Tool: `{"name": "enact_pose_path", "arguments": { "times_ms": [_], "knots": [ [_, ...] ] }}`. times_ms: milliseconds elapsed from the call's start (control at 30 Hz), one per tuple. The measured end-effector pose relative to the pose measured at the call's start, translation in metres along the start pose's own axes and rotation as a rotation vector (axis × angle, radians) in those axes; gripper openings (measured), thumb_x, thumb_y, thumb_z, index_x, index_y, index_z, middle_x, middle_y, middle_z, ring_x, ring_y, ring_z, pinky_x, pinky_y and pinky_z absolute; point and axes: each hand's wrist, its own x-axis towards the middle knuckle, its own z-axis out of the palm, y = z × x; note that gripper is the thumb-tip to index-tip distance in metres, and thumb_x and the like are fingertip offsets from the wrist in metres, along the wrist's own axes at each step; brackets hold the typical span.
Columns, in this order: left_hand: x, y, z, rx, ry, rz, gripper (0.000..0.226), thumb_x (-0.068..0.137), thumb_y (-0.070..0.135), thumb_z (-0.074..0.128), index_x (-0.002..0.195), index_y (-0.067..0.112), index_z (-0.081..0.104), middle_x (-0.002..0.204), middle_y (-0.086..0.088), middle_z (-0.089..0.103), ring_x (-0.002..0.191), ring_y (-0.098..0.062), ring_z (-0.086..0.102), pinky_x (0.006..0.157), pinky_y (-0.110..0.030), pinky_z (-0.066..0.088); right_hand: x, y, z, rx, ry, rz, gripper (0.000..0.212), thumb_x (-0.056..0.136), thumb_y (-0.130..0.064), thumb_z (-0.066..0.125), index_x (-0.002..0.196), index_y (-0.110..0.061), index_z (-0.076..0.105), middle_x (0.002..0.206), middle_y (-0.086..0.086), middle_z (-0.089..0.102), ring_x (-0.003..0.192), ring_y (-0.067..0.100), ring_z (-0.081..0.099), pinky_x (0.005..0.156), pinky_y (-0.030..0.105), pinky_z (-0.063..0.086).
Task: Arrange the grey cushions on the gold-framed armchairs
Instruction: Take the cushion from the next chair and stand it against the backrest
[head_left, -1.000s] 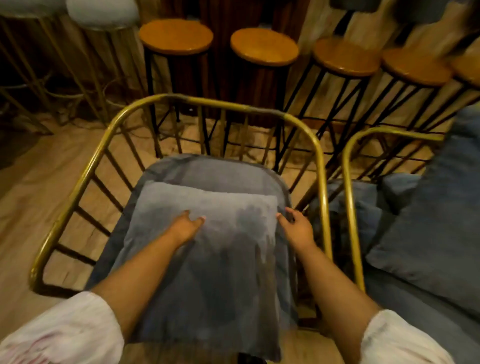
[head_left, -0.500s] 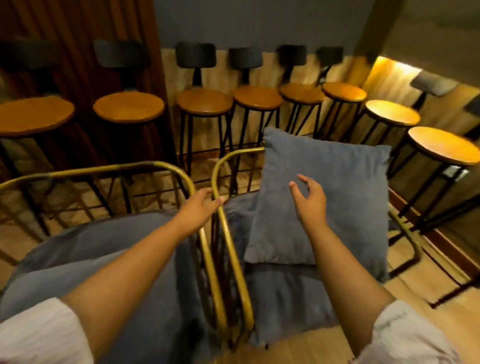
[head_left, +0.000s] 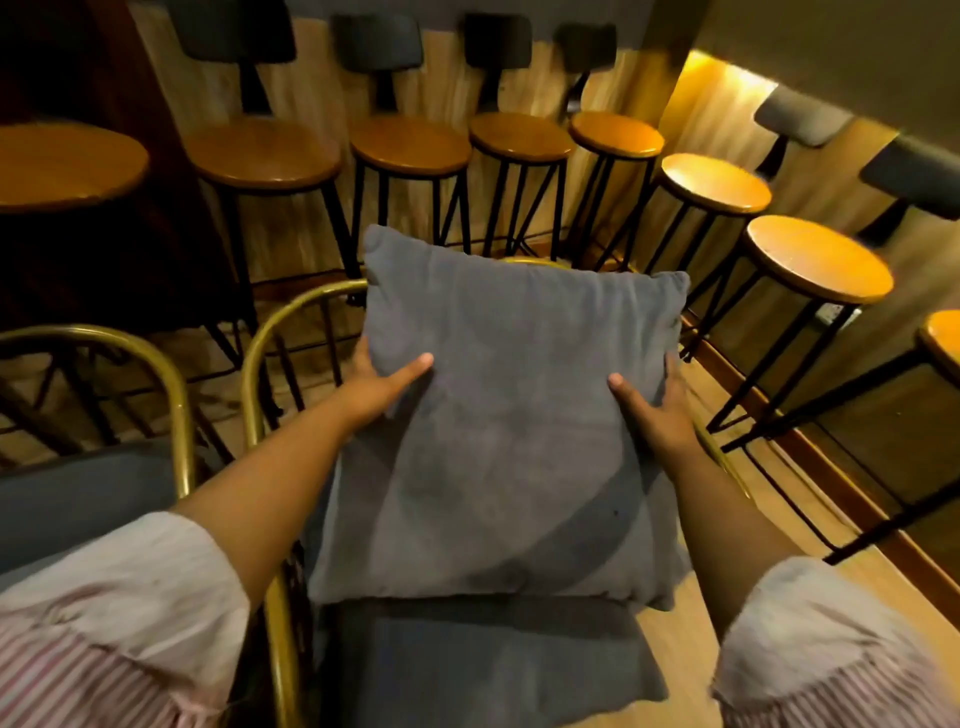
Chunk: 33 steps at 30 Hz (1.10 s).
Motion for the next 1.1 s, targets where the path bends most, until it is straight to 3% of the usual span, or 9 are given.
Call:
{"name": "enact_pose_path", "arguments": {
  "times_ms": [167, 300, 433, 600, 700, 833, 967, 1033, 1100],
  "knots": [
    [0.023, -0.028, 0.011, -0.066, 0.149, -0.054, 0.086, 0.079, 0.034, 0.071, 0.148, 0.017, 0.024, 0.149, -0.008, 0.04, 0.132, -0.029, 0.045, 0.092, -0.03, 0.037, 0.01, 0.034, -0.003, 0.117, -0.067, 0.124, 0.109, 0.059, -0.068, 0.071, 0.148, -0.035, 0.017, 0.151, 0.003, 0.036, 0.134, 0.029, 0.04, 0.109, 0.046, 0.035],
    [0.024, -0.041, 0.013, -0.101, 0.214, -0.074, 0.086, 0.072, 0.044, 0.074, 0.144, 0.02, 0.034, 0.147, -0.007, 0.045, 0.13, -0.031, 0.047, 0.1, -0.038, 0.04, 0.005, 0.048, -0.003, 0.194, -0.099, 0.282, 0.123, 0.044, -0.079, 0.068, 0.147, -0.033, 0.019, 0.148, 0.007, 0.04, 0.13, 0.035, 0.043, 0.102, 0.047, 0.038],
    [0.008, -0.03, 0.009, -0.126, 0.254, -0.012, 0.092, 0.067, 0.049, 0.075, 0.145, 0.023, 0.033, 0.147, -0.006, 0.045, 0.131, -0.03, 0.047, 0.105, -0.043, 0.04, -0.004, 0.03, -0.005, 0.271, 0.016, 0.244, 0.09, 0.072, -0.055, 0.069, 0.146, -0.024, 0.027, 0.146, 0.007, 0.043, 0.13, 0.033, 0.044, 0.104, 0.045, 0.037],
    [-0.025, 0.01, -0.014, -0.177, 0.313, 0.079, 0.083, 0.074, 0.044, 0.073, 0.144, 0.02, 0.036, 0.145, -0.005, 0.047, 0.131, -0.029, 0.047, 0.099, -0.037, 0.04, -0.017, -0.031, -0.015, 0.363, 0.041, 0.095, 0.081, 0.071, -0.049, 0.073, 0.14, -0.025, 0.038, 0.14, 0.003, 0.051, 0.125, 0.027, 0.05, 0.097, 0.038, 0.041],
    [-0.05, 0.028, -0.049, -0.206, 0.364, 0.126, 0.081, 0.073, 0.043, 0.074, 0.142, 0.018, 0.04, 0.144, -0.006, 0.049, 0.129, -0.028, 0.049, 0.098, -0.034, 0.042, -0.026, -0.072, -0.009, 0.419, 0.008, 0.023, 0.08, 0.07, -0.048, 0.075, 0.138, -0.025, 0.042, 0.138, 0.002, 0.054, 0.118, 0.021, 0.053, 0.091, 0.035, 0.042],
    [-0.094, 0.031, -0.12, -0.223, 0.414, 0.13, 0.098, 0.061, 0.058, 0.077, 0.144, 0.02, 0.038, 0.144, -0.005, 0.05, 0.128, -0.028, 0.05, 0.106, -0.044, 0.042, -0.052, -0.124, 0.029, 0.46, -0.105, -0.093, 0.073, 0.074, -0.04, 0.075, 0.137, -0.02, 0.044, 0.136, 0.004, 0.056, 0.118, 0.021, 0.054, 0.09, 0.03, 0.042],
    [-0.144, 0.008, -0.204, -0.237, 0.521, 0.076, 0.109, 0.052, 0.066, 0.076, 0.144, 0.021, 0.037, 0.144, -0.004, 0.049, 0.128, -0.028, 0.05, 0.104, -0.042, 0.043, -0.095, -0.167, 0.095, 0.46, -0.262, -0.13, 0.072, 0.073, -0.041, 0.076, 0.135, -0.019, 0.045, 0.126, 0.001, 0.057, 0.112, 0.017, 0.054, 0.089, 0.03, 0.042],
    [-0.169, -0.008, -0.244, -0.257, 0.562, 0.029, 0.126, 0.039, 0.074, 0.075, 0.146, 0.023, 0.034, 0.146, -0.005, 0.047, 0.129, -0.03, 0.049, 0.106, -0.045, 0.041, -0.117, -0.184, 0.132, 0.447, -0.357, -0.124, 0.078, 0.07, -0.045, 0.077, 0.136, -0.018, 0.046, 0.129, 0.0, 0.057, 0.114, 0.019, 0.055, 0.088, 0.032, 0.044],
    [-0.191, -0.026, -0.286, -0.285, 0.612, -0.016, 0.118, 0.048, 0.07, 0.073, 0.147, 0.023, 0.031, 0.149, -0.007, 0.044, 0.132, -0.032, 0.046, 0.108, -0.046, 0.039, -0.142, -0.203, 0.173, 0.415, -0.467, -0.115, 0.087, 0.064, -0.052, 0.078, 0.138, -0.021, 0.044, 0.136, 0.002, 0.055, 0.119, 0.024, 0.055, 0.093, 0.036, 0.046]
  ]
}}
